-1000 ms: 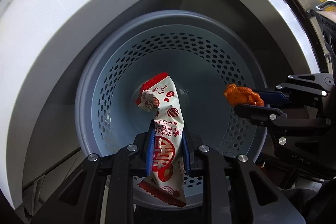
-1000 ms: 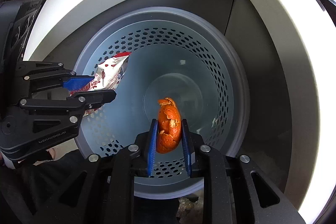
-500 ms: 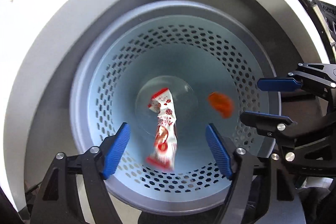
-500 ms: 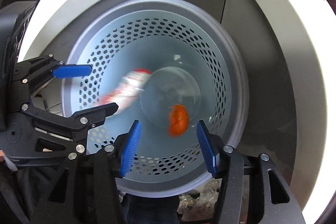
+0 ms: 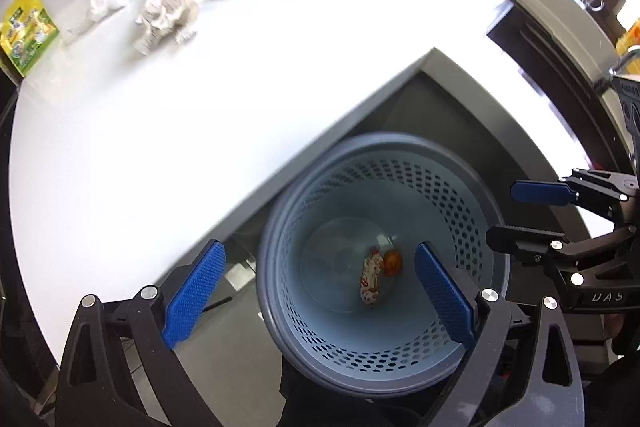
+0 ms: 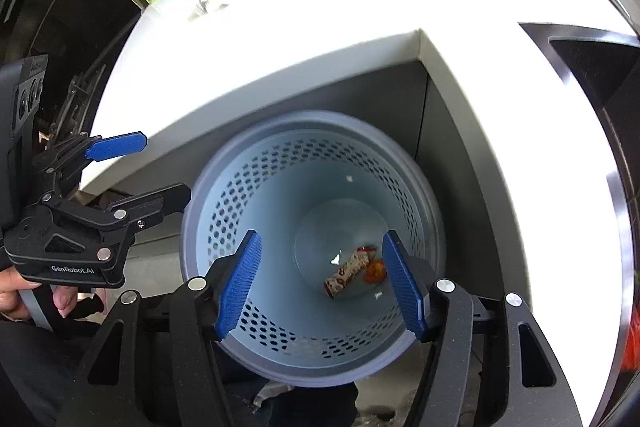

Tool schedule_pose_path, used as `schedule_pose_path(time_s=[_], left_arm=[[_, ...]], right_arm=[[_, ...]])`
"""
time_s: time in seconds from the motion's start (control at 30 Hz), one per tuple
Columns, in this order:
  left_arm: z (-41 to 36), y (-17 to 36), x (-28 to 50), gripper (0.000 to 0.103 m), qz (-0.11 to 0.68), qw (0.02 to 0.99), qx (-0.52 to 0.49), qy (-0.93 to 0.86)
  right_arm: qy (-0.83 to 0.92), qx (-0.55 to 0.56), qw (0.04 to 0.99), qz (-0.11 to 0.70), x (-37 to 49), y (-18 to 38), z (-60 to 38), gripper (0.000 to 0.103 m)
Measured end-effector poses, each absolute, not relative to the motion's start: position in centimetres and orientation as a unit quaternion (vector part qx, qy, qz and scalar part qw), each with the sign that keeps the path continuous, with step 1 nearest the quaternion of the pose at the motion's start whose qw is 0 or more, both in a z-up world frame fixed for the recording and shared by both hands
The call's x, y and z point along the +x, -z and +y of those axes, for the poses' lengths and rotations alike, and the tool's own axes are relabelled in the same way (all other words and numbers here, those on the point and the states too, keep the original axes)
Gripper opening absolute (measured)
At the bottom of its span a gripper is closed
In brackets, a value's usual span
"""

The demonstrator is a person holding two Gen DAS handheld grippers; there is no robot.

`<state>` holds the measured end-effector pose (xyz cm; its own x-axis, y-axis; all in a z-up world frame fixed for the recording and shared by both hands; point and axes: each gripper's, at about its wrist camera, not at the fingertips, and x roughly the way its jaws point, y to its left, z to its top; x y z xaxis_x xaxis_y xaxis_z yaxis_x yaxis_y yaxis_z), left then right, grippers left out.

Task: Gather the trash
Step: 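Move both tools back over the countertop toward the crumpled paper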

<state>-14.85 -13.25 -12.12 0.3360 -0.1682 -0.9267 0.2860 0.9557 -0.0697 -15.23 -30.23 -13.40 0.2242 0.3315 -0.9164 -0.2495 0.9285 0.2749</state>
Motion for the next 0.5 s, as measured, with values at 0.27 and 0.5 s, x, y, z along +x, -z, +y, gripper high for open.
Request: schedule_pose_path(time_s=[0.27, 0.5], left_arm=[[-11.1, 6.4, -12.2, 0.096, 0.511, 0.854, 0.026, 0.096], [-10.4, 4.6, -9.6, 0.096, 0.485, 0.87, 0.021, 0.085]], right_arm=[[-0.189, 0.023, 0.825, 0.532, -13.3, 7.2, -28.9, 0.064], [-0.189, 0.016, 0.84, 0.508, -10.7, 4.1, -28.4, 0.064]])
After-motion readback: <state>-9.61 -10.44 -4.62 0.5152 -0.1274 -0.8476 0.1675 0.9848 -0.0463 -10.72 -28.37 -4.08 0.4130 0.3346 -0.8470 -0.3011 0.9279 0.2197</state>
